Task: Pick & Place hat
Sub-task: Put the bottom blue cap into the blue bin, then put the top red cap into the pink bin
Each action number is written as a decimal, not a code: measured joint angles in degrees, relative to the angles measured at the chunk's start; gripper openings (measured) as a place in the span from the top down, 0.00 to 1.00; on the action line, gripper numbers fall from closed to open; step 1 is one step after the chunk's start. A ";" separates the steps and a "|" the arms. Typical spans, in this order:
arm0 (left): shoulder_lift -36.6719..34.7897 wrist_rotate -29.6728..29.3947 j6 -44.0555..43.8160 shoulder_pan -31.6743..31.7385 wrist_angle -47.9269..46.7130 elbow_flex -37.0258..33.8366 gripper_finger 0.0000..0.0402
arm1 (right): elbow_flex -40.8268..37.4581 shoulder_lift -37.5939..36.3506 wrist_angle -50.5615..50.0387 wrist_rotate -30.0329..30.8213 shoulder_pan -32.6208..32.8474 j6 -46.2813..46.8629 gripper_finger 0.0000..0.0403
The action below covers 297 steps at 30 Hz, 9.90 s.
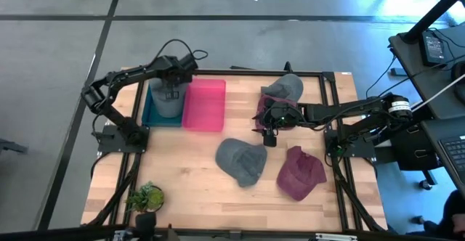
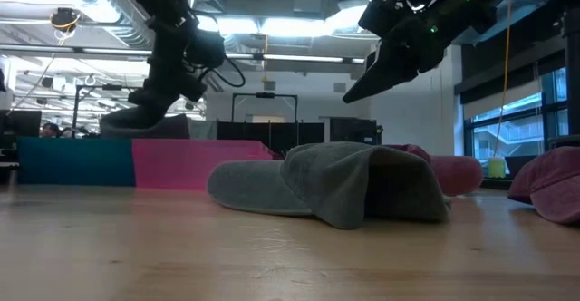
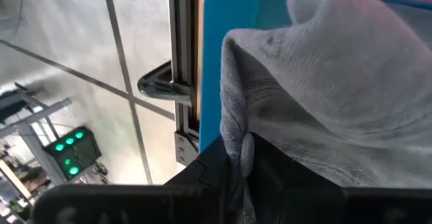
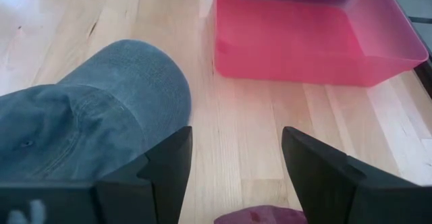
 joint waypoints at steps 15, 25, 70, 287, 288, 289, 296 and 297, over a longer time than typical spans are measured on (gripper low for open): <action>-0.12 -3.94 -1.11 2.24 0.35 0.00 0.63 | 0.00 0.00 -0.34 0.00 0.00 0.00 0.44; -5.83 -7.00 -2.37 2.08 -4.27 0.00 0.56 | 0.00 0.00 -2.36 -0.02 0.00 0.55 0.44; -24.55 39.33 -39.54 -25.35 77.78 -29.30 0.56 | 0.02 0.00 -16.78 19.10 -6.34 35.77 0.44; 17.06 0.32 13.39 -25.57 0.95 22.82 0.96 | -8.26 -8.44 -3.88 19.04 -1.16 10.40 0.45; 17.40 1.76 13.44 -25.40 1.77 22.82 0.96 | -8.26 -8.44 -3.96 19.09 -1.16 10.40 0.45; 17.71 2.83 13.42 -25.21 2.26 22.82 0.96 | -8.26 -8.44 -3.96 19.19 -1.16 10.38 0.45; 17.95 1.81 13.29 -24.49 3.70 22.82 0.95 | -8.26 -8.44 -3.93 21.07 -1.16 9.62 0.45; 17.87 2.19 12.75 -24.34 4.12 22.82 0.94 | -8.25 -8.44 -3.93 21.06 -1.16 9.42 0.45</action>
